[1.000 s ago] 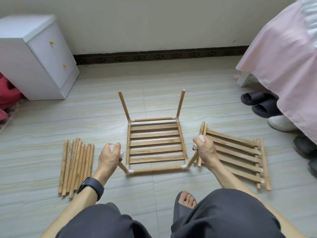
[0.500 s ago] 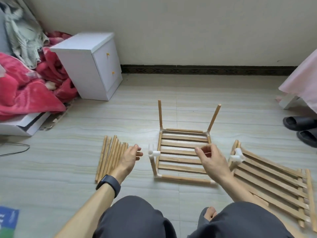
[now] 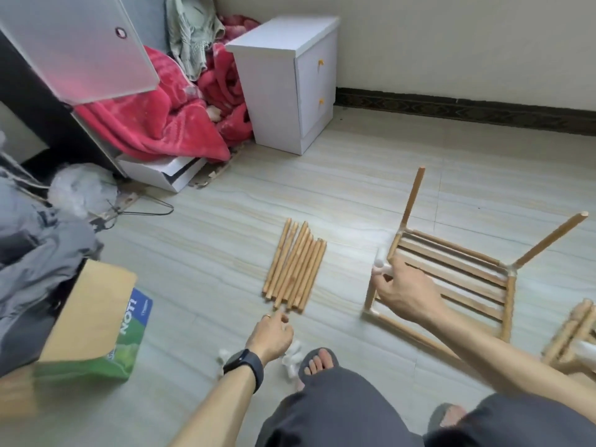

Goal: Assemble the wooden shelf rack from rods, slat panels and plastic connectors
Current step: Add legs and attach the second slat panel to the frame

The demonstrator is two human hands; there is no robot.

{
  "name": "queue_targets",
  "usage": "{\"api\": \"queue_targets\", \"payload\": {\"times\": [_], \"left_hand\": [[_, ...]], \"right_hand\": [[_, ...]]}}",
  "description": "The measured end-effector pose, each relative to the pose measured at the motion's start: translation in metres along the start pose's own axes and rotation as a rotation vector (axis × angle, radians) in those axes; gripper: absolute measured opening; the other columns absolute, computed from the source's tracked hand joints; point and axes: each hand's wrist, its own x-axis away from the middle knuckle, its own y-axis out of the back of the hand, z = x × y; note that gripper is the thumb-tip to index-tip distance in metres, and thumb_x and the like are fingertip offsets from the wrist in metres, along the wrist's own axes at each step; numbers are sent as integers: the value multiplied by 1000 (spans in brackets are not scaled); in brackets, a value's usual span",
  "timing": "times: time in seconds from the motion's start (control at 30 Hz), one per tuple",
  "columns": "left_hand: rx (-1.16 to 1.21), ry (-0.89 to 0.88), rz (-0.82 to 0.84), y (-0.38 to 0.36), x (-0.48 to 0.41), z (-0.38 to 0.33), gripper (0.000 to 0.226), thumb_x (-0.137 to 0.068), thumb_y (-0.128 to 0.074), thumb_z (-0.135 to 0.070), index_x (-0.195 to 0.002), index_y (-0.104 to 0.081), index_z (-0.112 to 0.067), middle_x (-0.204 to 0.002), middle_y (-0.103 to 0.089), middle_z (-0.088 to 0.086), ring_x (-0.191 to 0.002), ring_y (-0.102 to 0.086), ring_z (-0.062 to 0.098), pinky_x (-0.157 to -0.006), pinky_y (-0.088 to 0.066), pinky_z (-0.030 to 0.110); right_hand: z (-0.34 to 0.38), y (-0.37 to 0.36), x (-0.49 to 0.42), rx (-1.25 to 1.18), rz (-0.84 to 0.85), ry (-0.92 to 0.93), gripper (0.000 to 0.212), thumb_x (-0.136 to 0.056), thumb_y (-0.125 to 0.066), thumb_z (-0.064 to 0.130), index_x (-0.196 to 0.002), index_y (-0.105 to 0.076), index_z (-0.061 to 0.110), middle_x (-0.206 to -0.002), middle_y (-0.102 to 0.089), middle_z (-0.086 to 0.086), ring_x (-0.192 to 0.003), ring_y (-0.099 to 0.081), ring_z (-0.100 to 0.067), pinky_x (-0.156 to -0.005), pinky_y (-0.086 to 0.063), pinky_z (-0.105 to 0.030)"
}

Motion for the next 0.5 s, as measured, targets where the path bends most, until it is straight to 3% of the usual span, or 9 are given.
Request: {"api": "queue_targets", "payload": {"times": [0.1, 0.17, 0.4, 0.5], "left_hand": [[-90, 112, 43, -14, -1, 34, 44, -98, -46, -28, -141, -46, -19, -144, -46, 12, -131, -47, 29, -109, -40, 39], [-147, 124, 70, -24, -4, 45, 47, -97, -48, -28, -143, -44, -22, -146, -44, 11, -133, -46, 28, -109, -41, 40], [-302, 83, 174, -50, -27, 39, 58, -90, -48, -26, -146, -37, -38, -137, -56, 3, -118, -59, 28, -85, -51, 38], [-272, 116, 231, -60, -38, 32, 57, -87, -48, -41, -143, -40, -39, -136, -59, 2, -118, -59, 28, -80, -45, 34]], "right_hand": [[5, -12, -4, -66, -70, -23, 57, -88, -39, 78, -99, -53, 24, -100, -67, 1, -93, -64, -30, -82, -54, -46], [8, -15, -14, -45, -121, -65, 59, -87, -41, 79, -93, -56, 23, -92, -66, 0, -87, -62, -29, -75, -52, -43], [1, -24, -25, -46, -218, -50, 27, -84, -57, 42, -68, -50, 21, -60, -56, 3, -55, -51, -19, -51, -31, -30], [-7, -22, -25, -81, -178, 29, 25, -79, -63, 36, -64, -50, 21, -57, -55, 7, -53, -51, -14, -47, -30, -27]]}}
